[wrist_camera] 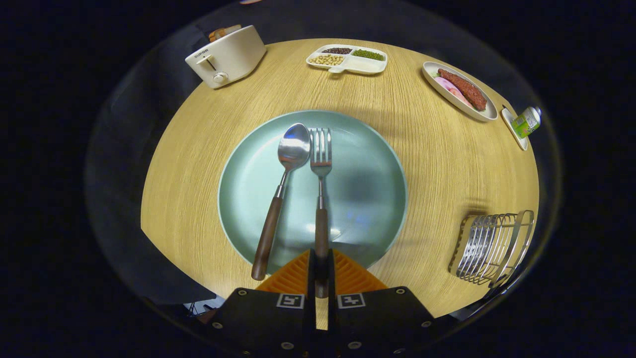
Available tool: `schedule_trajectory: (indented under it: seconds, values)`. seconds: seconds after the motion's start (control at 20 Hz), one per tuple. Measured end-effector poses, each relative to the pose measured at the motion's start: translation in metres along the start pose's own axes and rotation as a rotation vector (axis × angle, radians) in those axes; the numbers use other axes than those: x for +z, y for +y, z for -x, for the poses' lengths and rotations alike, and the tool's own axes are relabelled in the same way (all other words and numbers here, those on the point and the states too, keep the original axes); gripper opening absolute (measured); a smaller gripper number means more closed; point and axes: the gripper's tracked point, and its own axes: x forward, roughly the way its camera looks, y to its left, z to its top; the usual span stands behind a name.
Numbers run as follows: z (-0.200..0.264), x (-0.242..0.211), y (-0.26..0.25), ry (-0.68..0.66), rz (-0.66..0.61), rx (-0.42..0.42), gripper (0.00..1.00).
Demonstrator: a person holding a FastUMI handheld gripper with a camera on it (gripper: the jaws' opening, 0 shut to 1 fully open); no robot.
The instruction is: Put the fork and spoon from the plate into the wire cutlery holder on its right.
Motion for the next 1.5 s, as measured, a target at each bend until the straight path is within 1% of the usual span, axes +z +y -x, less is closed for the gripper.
schedule_trajectory:
  seconds: [0.15,0.25,0.5,0.6,0.7,1.0,1.2,1.4,1.5]
  values:
    - [0.002,0.003,-0.008,-0.034,0.016,-0.026,0.07]
    - [0.011,0.005,-0.010,-0.054,0.010,-0.014,0.06]
    - [0.062,0.011,-0.027,-0.147,-0.024,0.004,0.06]
    - [0.089,0.008,-0.044,-0.191,-0.051,-0.005,0.06]
    - [0.113,0.000,-0.067,-0.237,-0.086,-0.036,0.07]
    - [0.163,-0.042,-0.138,-0.285,-0.198,-0.097,0.07]
    - [0.168,-0.079,-0.163,-0.252,-0.224,-0.119,0.07]
    - [0.152,-0.110,-0.168,-0.171,-0.233,-0.087,0.06]
    - [0.143,-0.116,-0.170,-0.130,-0.244,-0.065,0.07]
